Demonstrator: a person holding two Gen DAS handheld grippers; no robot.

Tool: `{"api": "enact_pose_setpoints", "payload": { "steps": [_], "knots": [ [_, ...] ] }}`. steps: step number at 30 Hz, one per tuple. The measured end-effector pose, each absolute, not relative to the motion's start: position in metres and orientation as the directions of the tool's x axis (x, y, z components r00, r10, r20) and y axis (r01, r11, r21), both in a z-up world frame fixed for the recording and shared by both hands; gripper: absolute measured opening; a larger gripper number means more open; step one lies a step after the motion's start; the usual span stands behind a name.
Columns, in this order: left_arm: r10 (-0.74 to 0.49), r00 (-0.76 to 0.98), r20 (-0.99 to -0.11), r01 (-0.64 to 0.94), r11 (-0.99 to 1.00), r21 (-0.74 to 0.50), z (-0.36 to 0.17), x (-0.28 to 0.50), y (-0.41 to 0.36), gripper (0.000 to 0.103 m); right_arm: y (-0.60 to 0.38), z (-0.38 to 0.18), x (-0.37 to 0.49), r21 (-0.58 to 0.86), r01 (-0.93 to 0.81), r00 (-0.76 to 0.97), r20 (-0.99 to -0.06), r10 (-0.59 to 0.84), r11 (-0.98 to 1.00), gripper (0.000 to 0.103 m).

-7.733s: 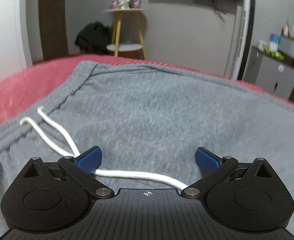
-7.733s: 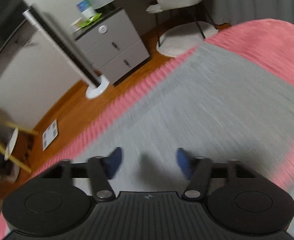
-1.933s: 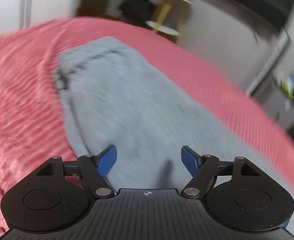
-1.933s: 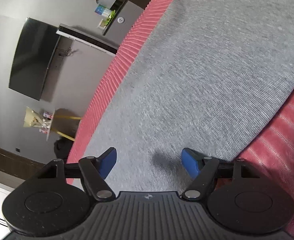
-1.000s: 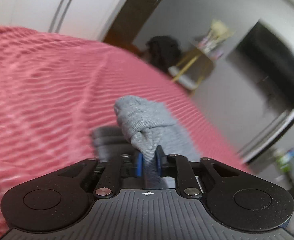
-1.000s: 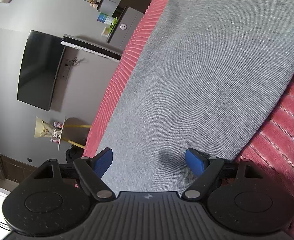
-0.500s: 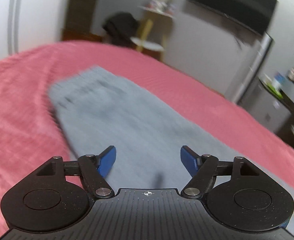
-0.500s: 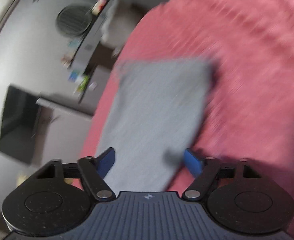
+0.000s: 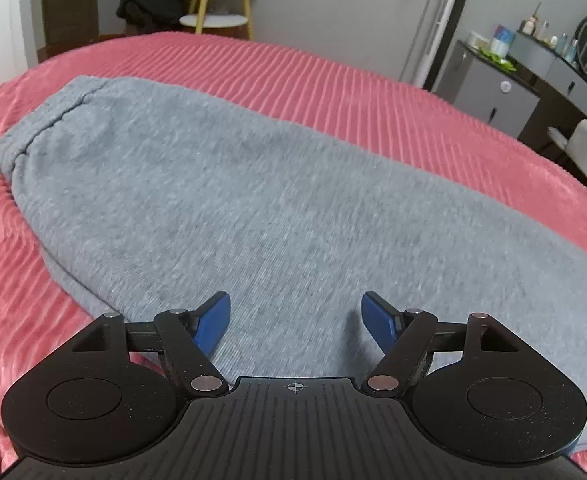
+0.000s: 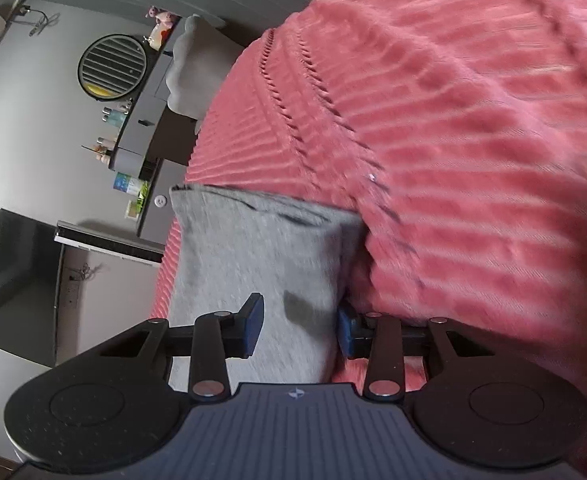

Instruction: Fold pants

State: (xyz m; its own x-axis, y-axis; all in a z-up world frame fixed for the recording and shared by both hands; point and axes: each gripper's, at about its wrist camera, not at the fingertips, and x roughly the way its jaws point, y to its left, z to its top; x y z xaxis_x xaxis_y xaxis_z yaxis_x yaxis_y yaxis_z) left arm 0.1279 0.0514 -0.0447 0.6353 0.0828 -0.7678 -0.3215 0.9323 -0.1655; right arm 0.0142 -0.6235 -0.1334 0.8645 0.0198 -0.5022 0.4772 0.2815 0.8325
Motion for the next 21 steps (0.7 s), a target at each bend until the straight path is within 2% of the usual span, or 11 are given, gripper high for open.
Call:
{"api": "enact_pose_setpoints", "payload": {
  "steps": [2, 4, 7, 11, 13, 14, 15, 16, 21],
  "knots": [
    [0.084, 0.635, -0.768, -0.325, 0.931, -0.167, -0.045, 0.127, 0.052, 0.078, -0.623, -0.128, 0.016, 0.835, 0.441, 0.882, -0.471, 0.014, 0.329, 0.027],
    [0.082, 0.636, -0.768, -0.324, 0.931, -0.169, -0.045, 0.127, 0.052, 0.078, -0.622, -0.125, 0.017, 0.814, 0.44, 0.879, -0.477, 0.003, 0.379, 0.027],
    [0.075, 0.63, -0.773, -0.312, 0.936, -0.164, -0.046, 0.131, 0.05, 0.078, -0.626, -0.132, 0.018, 0.812, 0.463, 0.869, -0.494, -0.004, 0.356, 0.036],
    [0.075, 0.617, -0.783, -0.295, 0.945, -0.143, -0.048, 0.132, 0.045, 0.079, -0.633, -0.137, 0.02, 0.846, 0.446, 0.885, -0.465, -0.007, 0.293, 0.04],
    [0.074, 0.618, -0.783, -0.292, 0.946, -0.141, -0.049, 0.133, 0.046, 0.079, -0.633, -0.132, 0.025, 0.832, 0.462, 0.876, -0.482, -0.011, 0.307, 0.04],
    [0.072, 0.619, -0.782, -0.292, 0.946, -0.143, -0.049, 0.133, 0.046, 0.079, -0.632, -0.128, 0.028, 0.816, 0.471, 0.868, -0.496, -0.014, 0.335, 0.036],
    [0.071, 0.621, -0.78, -0.293, 0.945, -0.148, -0.049, 0.132, 0.047, 0.079, -0.63, -0.124, 0.032, 0.797, 0.482, 0.86, -0.51, -0.023, 0.364, 0.018],
    [0.068, 0.624, -0.778, -0.294, 0.943, -0.154, -0.049, 0.132, 0.048, 0.079, -0.626, -0.118, 0.034, 0.772, 0.492, 0.851, -0.523, -0.038, 0.402, 0.01],
    [0.054, 0.634, -0.771, -0.31, 0.931, -0.19, -0.047, 0.131, 0.053, 0.079, -0.607, -0.082, 0.038, 0.685, 0.489, 0.846, -0.524, -0.101, 0.539, 0.009]
  ]
}}
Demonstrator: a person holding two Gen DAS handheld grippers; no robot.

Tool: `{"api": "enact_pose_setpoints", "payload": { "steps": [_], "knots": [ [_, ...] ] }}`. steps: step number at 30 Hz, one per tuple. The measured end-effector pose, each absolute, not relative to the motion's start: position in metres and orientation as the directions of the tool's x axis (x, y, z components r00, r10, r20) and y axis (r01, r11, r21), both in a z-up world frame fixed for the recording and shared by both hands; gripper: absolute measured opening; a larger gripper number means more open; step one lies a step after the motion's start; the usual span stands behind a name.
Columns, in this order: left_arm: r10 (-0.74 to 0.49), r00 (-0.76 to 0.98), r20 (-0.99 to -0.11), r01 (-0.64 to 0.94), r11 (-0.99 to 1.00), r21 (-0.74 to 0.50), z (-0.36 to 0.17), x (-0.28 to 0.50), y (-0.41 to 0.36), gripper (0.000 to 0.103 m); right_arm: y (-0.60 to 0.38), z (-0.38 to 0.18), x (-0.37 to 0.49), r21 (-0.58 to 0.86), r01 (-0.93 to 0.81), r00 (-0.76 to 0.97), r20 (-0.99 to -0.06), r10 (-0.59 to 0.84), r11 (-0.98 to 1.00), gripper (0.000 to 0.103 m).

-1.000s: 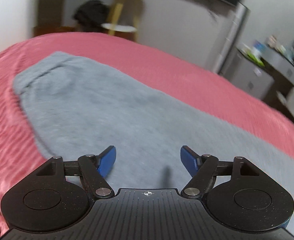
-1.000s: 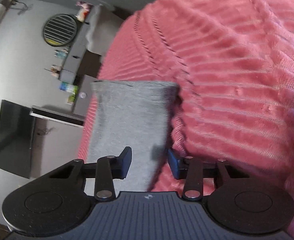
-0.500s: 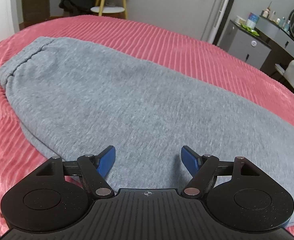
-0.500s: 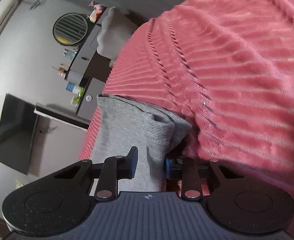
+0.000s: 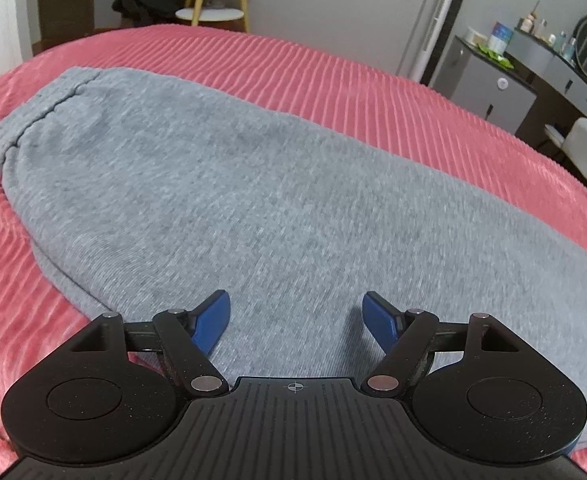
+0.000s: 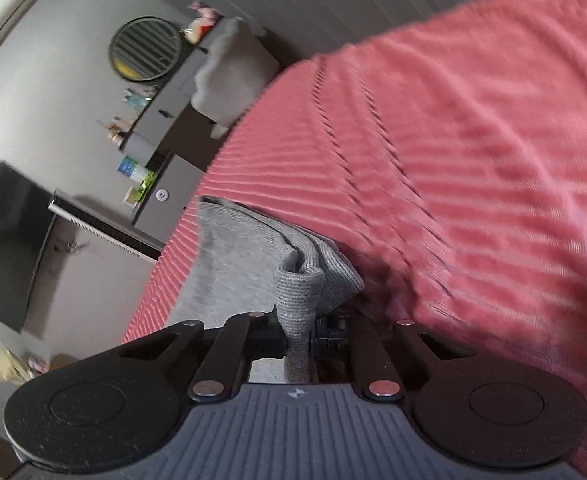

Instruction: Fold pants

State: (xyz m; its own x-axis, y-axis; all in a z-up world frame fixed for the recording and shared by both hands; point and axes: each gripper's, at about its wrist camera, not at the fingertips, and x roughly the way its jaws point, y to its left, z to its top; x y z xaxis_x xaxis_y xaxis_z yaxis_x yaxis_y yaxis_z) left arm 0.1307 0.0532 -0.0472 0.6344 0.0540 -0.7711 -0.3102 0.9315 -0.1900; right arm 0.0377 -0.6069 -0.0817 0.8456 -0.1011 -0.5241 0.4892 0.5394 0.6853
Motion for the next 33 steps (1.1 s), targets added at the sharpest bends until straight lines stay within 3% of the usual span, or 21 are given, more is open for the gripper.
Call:
{"api": "enact_pose_setpoints", "payload": {
  "steps": [6, 11, 17, 20, 21, 24, 26, 29, 31, 32, 33],
  "knots": [
    [0.036, 0.664, -0.747, -0.309, 0.923, -0.23, -0.043, 0.127, 0.056, 0.079, -0.547, -0.021, 0.066, 0.48, 0.414, 0.853, -0.502, -0.144, 0.774, 0.009],
    [0.027, 0.685, -0.728, -0.304, 0.919, -0.252, -0.04, 0.124, 0.059, 0.079, -0.436, 0.017, 0.102, 0.283, 0.138, 0.867, -0.497, 0.022, 0.949, 0.009],
    [0.022, 0.708, -0.706, -0.289, 0.921, -0.262, -0.036, 0.118, 0.06, 0.079, -0.289, -0.012, 0.113, 0.168, -0.215, 0.744, -0.61, 0.273, 0.962, 0.009],
    [0.006, 0.708, -0.706, -0.269, 0.927, -0.262, -0.036, 0.117, 0.059, 0.079, -0.241, -0.041, 0.112, 0.197, -0.324, 0.607, -0.707, 0.363, 0.925, 0.013],
    [0.0, 0.708, -0.706, -0.259, 0.931, -0.259, -0.036, 0.117, 0.058, 0.079, -0.23, -0.05, 0.112, 0.217, -0.33, 0.563, -0.736, 0.375, 0.919, 0.027],
    [-0.031, 0.71, -0.703, -0.216, 0.941, -0.259, -0.036, 0.118, 0.052, 0.079, -0.23, -0.052, 0.109, 0.316, -0.312, 0.534, -0.722, 0.441, 0.896, 0.051],
    [-0.066, 0.709, -0.702, -0.18, 0.946, -0.27, -0.035, 0.118, 0.048, 0.079, -0.252, -0.047, 0.103, 0.447, -0.255, 0.553, -0.66, 0.508, 0.857, 0.053],
    [-0.147, 0.701, -0.698, -0.101, 0.948, -0.301, -0.03, 0.12, 0.038, 0.079, -0.303, -0.049, 0.105, 0.556, -0.039, 0.613, -0.642, 0.46, 0.83, 0.06],
    [-0.217, 0.695, -0.685, -0.039, 0.94, -0.338, -0.025, 0.122, 0.028, 0.079, -0.337, -0.059, 0.101, 0.56, 0.156, 0.617, -0.698, 0.363, 0.814, 0.054],
    [-0.261, 0.689, -0.676, -0.015, 0.928, -0.373, -0.022, 0.125, 0.023, 0.079, -0.352, -0.063, 0.096, 0.594, 0.218, 0.628, -0.693, 0.354, 0.775, 0.045],
    [-0.314, 0.677, -0.665, 0.01, 0.908, -0.418, -0.02, 0.129, 0.019, 0.079, -0.367, -0.065, 0.089, 0.642, 0.258, 0.655, -0.666, 0.357, 0.722, 0.045]
  ]
}}
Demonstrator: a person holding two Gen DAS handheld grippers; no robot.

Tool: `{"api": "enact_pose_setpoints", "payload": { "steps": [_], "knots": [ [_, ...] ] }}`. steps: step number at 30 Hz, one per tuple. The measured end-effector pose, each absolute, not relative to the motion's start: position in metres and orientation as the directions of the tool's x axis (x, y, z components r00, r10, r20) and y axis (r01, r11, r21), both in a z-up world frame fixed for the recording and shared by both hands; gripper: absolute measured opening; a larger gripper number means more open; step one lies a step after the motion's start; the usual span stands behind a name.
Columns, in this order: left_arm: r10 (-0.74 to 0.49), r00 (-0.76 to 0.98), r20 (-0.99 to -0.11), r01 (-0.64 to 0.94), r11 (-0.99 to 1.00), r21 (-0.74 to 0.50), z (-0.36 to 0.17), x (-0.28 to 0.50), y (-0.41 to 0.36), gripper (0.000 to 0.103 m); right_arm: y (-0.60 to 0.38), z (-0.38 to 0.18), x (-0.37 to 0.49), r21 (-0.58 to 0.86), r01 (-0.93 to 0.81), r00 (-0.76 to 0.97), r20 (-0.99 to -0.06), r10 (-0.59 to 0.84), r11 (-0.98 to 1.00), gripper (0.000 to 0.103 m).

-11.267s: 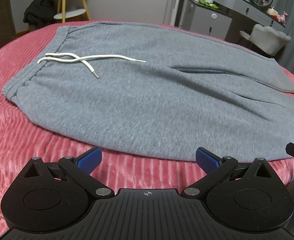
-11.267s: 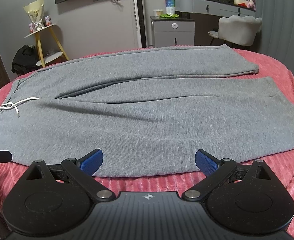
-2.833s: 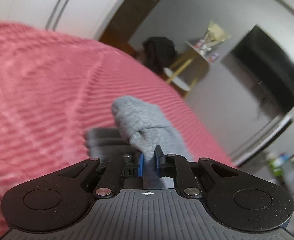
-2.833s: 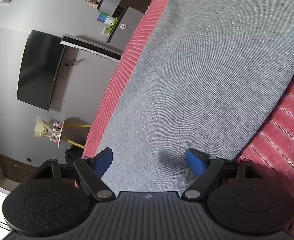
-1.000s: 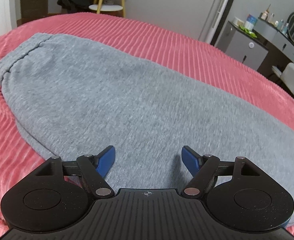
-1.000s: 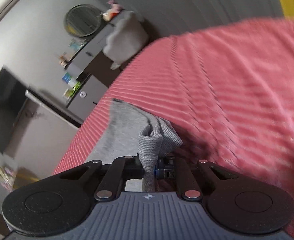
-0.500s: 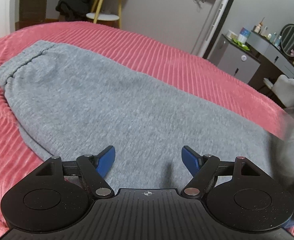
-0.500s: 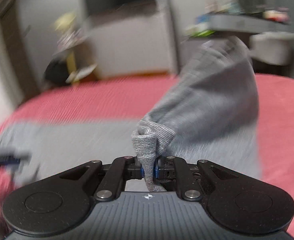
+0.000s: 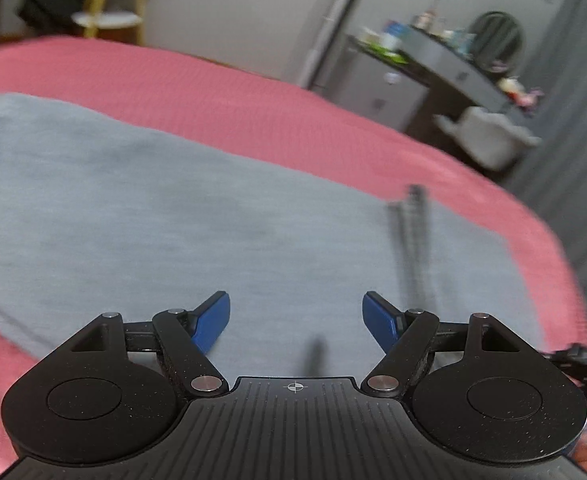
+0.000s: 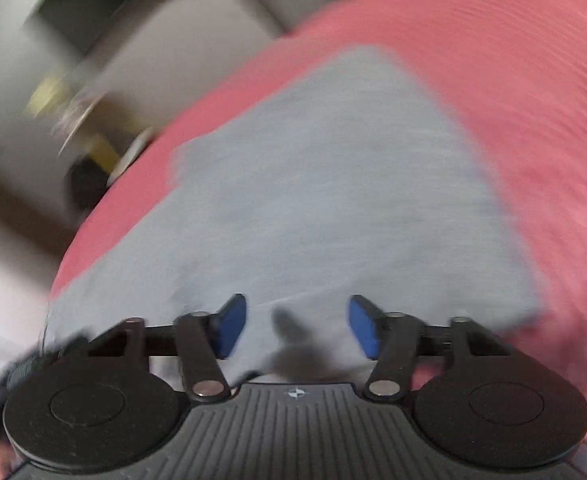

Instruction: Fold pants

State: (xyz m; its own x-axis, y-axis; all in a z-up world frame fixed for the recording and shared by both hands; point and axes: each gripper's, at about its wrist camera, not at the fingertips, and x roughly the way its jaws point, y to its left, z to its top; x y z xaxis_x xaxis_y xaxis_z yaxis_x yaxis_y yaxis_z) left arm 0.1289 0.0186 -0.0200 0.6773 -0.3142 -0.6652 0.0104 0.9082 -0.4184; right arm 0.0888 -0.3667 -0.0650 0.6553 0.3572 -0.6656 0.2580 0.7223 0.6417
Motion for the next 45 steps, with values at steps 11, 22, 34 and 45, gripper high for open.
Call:
{"api": "enact_pose_setpoints", "payload": {
  "steps": [11, 22, 34, 45],
  "knots": [
    [-0.569, 0.461, -0.681, 0.03, 0.777, -0.628, -0.049, 0.216, -0.064, 0.053, -0.395, -0.071, 0.064, 0.777, 0.276, 0.775, -0.528, 0.347, 0.566, 0.069],
    [-0.443, 0.481, -0.757, -0.043, 0.85, -0.525, -0.06, 0.225, -0.076, 0.053, -0.399, -0.09, 0.07, 0.827, 0.261, 0.775, -0.487, 0.402, 0.498, 0.069],
    [-0.533, 0.452, -0.715, -0.048, 0.786, -0.616, -0.069, 0.235, -0.094, 0.045, -0.401, -0.1, 0.073, 0.874, 0.248, 0.794, -0.431, 0.429, 0.418, 0.074],
    [-0.571, 0.545, -0.615, 0.006, 0.736, -0.677, -0.04, 0.207, -0.052, 0.017, -0.41, -0.104, 0.06, 0.954, 0.165, 0.802, -0.278, 0.528, 0.252, 0.092]
  ]
}}
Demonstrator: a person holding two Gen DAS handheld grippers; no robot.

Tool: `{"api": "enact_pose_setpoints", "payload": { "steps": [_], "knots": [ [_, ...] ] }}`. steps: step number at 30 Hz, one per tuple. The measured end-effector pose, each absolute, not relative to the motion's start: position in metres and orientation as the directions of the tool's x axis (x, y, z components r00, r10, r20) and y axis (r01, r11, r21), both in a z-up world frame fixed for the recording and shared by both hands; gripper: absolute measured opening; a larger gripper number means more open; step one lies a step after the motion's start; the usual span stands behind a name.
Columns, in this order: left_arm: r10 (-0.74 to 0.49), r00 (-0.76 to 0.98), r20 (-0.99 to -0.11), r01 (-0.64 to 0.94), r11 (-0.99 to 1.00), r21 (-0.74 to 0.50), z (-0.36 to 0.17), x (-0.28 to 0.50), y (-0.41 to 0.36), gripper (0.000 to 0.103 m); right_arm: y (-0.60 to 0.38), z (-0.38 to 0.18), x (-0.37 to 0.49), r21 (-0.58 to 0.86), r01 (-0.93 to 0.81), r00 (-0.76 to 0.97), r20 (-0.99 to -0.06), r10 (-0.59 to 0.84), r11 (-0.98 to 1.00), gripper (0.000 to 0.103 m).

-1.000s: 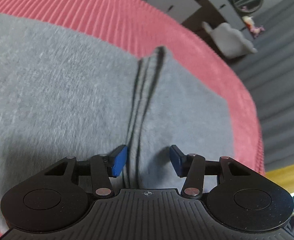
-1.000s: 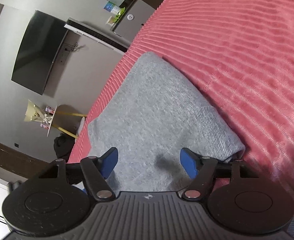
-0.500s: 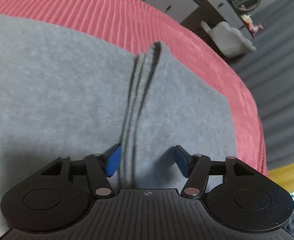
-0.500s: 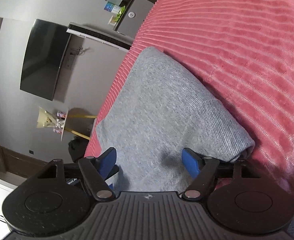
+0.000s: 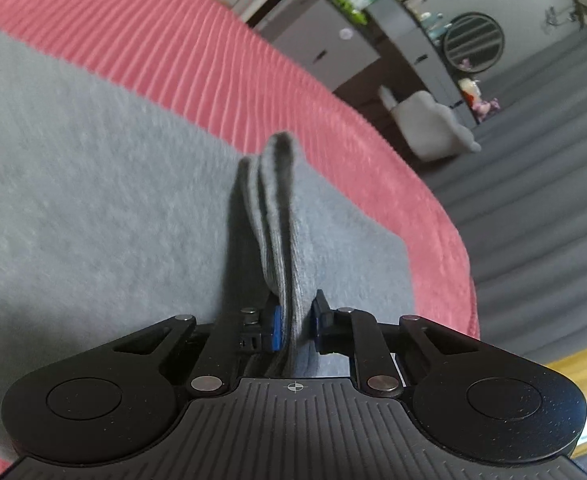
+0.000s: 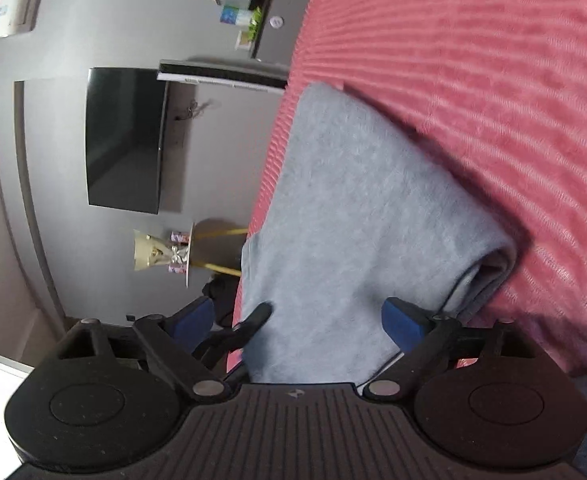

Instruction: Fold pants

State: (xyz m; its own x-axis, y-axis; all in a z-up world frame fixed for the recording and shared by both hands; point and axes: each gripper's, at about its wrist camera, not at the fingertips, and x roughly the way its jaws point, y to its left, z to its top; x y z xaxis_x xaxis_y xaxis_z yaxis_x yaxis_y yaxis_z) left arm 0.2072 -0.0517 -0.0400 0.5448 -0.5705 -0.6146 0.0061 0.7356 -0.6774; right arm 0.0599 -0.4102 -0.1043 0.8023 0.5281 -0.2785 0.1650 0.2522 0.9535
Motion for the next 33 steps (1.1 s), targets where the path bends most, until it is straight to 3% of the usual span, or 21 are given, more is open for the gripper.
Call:
{"api": "enact_pose_setpoints", "payload": {
  "steps": [3, 6, 9, 12, 15, 18, 21, 23, 24, 28, 33],
  "knots": [
    [-0.549, 0.563, -0.618, 0.048, 0.768, -0.638, -0.033, 0.2, -0.039, 0.017, -0.407, -0.101, 0.061, 0.946, 0.162, 0.795, -0.293, 0.53, 0.281, 0.092],
    [-0.488, 0.598, -0.636, 0.13, 0.842, -0.524, -0.038, 0.188, -0.034, 0.018, -0.405, -0.098, 0.065, 0.938, 0.161, 0.786, -0.311, 0.534, 0.308, 0.092],
    [-0.498, 0.577, -0.648, 0.099, 0.83, -0.549, -0.066, 0.188, -0.027, 0.021, -0.403, -0.096, 0.068, 0.932, 0.166, 0.783, -0.324, 0.532, 0.323, 0.092],
    [-0.513, 0.59, -0.623, 0.091, 0.81, -0.579, -0.07, 0.197, -0.028, 0.03, -0.403, -0.099, 0.069, 0.928, 0.189, 0.785, -0.339, 0.518, 0.322, 0.092],
    [-0.574, 0.588, -0.57, 0.119, 0.758, -0.641, -0.069, 0.21, -0.032, 0.063, -0.399, -0.098, 0.072, 0.918, 0.214, 0.789, -0.364, 0.496, 0.334, 0.092],
    [-0.615, 0.575, -0.54, 0.109, 0.711, -0.694, -0.077, 0.221, -0.031, 0.067, -0.39, -0.097, 0.076, 0.903, 0.216, 0.78, -0.388, 0.491, 0.37, 0.093],
    [-0.65, 0.571, -0.501, 0.088, 0.656, -0.75, -0.085, 0.226, -0.018, 0.059, -0.384, -0.098, 0.081, 0.894, 0.218, 0.772, -0.403, 0.492, 0.391, 0.093],
    [-0.676, 0.563, -0.475, 0.055, 0.604, -0.795, -0.092, 0.234, -0.01, 0.04, -0.381, -0.098, 0.083, 0.887, 0.23, 0.77, -0.417, 0.482, 0.401, 0.093],
    [-0.687, 0.552, -0.473, 0.048, 0.592, -0.804, -0.095, 0.239, -0.009, 0.02, -0.378, -0.097, 0.084, 0.879, 0.237, 0.769, -0.429, 0.474, 0.413, 0.093],
    [-0.692, 0.564, -0.45, 0.066, 0.582, -0.811, -0.096, 0.241, -0.005, 0.016, -0.364, -0.084, 0.087, 0.826, 0.242, 0.757, -0.489, 0.434, 0.508, 0.093],
    [-0.701, 0.615, -0.362, 0.286, 0.625, -0.726, -0.044, 0.208, 0.001, 0.016, -0.349, -0.064, 0.08, 0.76, 0.247, 0.774, -0.528, 0.35, 0.601, 0.093]
  ]
}}
